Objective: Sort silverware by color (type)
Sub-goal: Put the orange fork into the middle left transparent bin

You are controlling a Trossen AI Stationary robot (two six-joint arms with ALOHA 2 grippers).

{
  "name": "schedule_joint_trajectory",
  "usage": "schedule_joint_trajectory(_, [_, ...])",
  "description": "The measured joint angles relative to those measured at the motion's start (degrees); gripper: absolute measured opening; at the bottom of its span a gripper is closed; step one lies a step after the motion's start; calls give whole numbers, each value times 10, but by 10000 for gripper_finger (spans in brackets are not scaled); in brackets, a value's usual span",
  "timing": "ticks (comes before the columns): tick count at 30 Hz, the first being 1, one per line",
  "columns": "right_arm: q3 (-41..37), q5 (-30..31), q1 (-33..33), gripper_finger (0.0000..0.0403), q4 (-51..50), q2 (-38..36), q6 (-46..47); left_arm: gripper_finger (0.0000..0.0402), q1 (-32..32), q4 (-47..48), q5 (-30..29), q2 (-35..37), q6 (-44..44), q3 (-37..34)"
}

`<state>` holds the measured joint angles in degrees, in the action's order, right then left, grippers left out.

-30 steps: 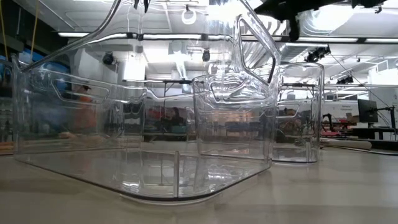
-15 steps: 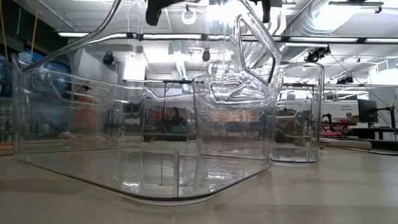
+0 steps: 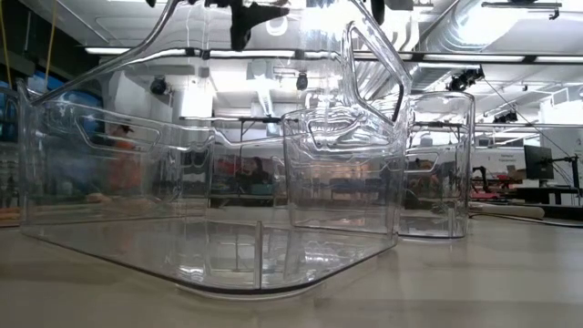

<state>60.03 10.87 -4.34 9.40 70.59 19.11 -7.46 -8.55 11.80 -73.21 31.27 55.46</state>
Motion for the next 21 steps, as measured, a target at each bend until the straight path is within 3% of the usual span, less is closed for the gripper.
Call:
schedule_joint_trajectory(12, [0,0,0,0,2,0,-1,223,0,-26,28,-35,2,0])
schedule_joint_trajectory(16, [0,0,0,0,-2,0,-1,171,-8,-25,26,-35,2,0])
schedule_joint_trajectory(21, [0,-1,0,0,-2,0,-1,52,-18,-15,12,-35,6,0])
